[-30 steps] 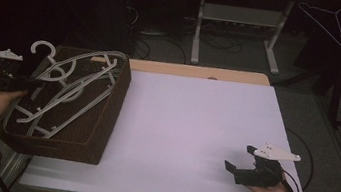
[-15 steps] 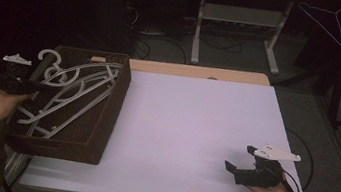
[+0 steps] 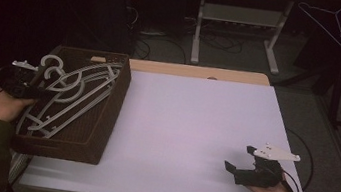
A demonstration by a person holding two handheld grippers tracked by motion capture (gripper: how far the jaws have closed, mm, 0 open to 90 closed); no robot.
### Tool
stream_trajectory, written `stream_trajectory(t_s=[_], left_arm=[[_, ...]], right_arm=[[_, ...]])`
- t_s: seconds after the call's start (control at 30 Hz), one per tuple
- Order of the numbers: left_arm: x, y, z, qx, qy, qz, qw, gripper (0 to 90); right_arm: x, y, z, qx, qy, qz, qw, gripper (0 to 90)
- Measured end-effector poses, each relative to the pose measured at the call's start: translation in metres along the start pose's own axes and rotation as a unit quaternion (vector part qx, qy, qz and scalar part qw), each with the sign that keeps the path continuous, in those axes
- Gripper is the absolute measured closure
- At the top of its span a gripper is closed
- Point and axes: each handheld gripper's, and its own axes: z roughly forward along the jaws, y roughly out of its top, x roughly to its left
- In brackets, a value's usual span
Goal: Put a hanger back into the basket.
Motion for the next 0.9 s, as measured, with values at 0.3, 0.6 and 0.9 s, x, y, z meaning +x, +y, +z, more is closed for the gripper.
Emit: stream_trajectory(t_s=[0.3,0.6,0.9], left_arm=[[-0.008,0.007,-0.013,-0.048,-0.021,-0.003,0.9986,48.7],[-0.035,0.021,-0.022,-0.112,-0.085,-0.005,0.99,34.7],[-0.074,0.035,-0.024,-0.163,-0.137,0.005,0.9771,26.3]], right_arm=[[0.001,0.002,0.0,-0.006,0.002,-0.006,1.0,6.1],[0.0,0.007,-0.004,-0.018,0.004,-0.004,0.9998,6.1],[-0.002,0.02,-0.007,-0.036,0.007,-0.005,0.9993,6.1]])
